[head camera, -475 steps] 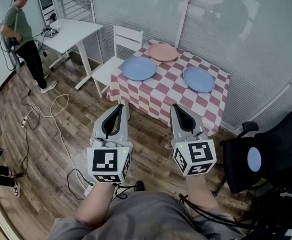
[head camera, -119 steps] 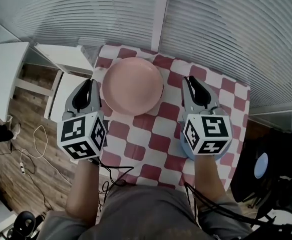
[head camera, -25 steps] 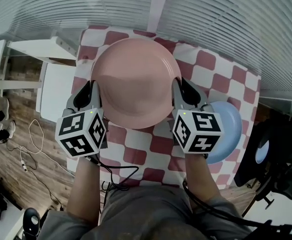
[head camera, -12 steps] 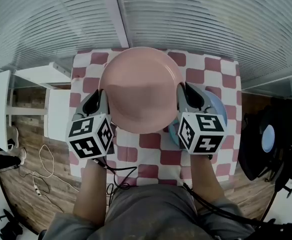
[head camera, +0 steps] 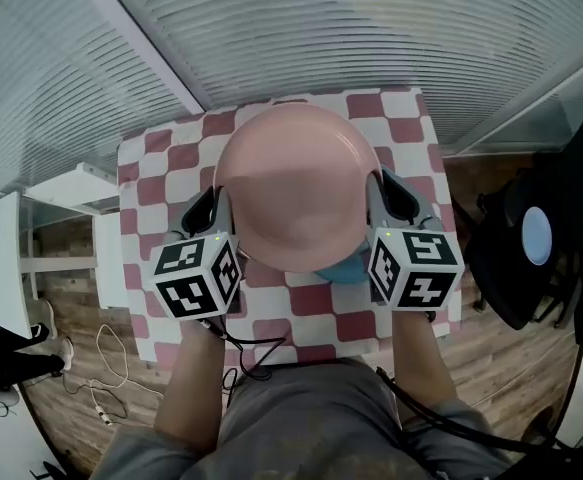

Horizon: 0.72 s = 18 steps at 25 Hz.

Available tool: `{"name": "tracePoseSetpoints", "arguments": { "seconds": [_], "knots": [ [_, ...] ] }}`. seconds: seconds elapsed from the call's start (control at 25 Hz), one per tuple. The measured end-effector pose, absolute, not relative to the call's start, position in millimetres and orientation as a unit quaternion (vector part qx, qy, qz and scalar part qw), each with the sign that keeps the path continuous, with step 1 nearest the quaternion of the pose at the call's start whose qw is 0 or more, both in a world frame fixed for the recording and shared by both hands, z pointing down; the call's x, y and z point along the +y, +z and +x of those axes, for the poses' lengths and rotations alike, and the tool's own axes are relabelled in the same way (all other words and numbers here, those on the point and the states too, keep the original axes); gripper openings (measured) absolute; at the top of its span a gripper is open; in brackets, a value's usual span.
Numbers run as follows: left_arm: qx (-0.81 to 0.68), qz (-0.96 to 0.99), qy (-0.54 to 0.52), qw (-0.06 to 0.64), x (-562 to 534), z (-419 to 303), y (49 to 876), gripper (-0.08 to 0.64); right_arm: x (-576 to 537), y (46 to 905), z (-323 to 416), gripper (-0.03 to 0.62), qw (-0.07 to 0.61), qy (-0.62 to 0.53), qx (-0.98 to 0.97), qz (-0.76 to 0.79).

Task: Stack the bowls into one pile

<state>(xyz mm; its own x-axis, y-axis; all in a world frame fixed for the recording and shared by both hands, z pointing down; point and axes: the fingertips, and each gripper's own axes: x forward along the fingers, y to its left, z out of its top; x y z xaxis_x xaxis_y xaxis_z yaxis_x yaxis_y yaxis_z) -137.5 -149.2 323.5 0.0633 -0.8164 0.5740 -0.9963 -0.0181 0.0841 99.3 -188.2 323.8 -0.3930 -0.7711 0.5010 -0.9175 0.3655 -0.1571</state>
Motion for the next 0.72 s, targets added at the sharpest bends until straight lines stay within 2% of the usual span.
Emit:
{"name": "tracePoseSetpoints", "arguments": {
  "seconds": [0.36,0.72],
  "knots": [
    [-0.631,0.72,0.191,0.215,-154.5,-64.8,298.5,0.032,-173.2,300.1,174.4,0.052,0.151,0.204,-0.79,0.559],
    [-0.611,0.728,0.21,0.229,-149.7,-32.0,317.7,0.034,-162.8,315.4,207.4,0.051,0.168,0.214,-0.775,0.57]
  ]
}}
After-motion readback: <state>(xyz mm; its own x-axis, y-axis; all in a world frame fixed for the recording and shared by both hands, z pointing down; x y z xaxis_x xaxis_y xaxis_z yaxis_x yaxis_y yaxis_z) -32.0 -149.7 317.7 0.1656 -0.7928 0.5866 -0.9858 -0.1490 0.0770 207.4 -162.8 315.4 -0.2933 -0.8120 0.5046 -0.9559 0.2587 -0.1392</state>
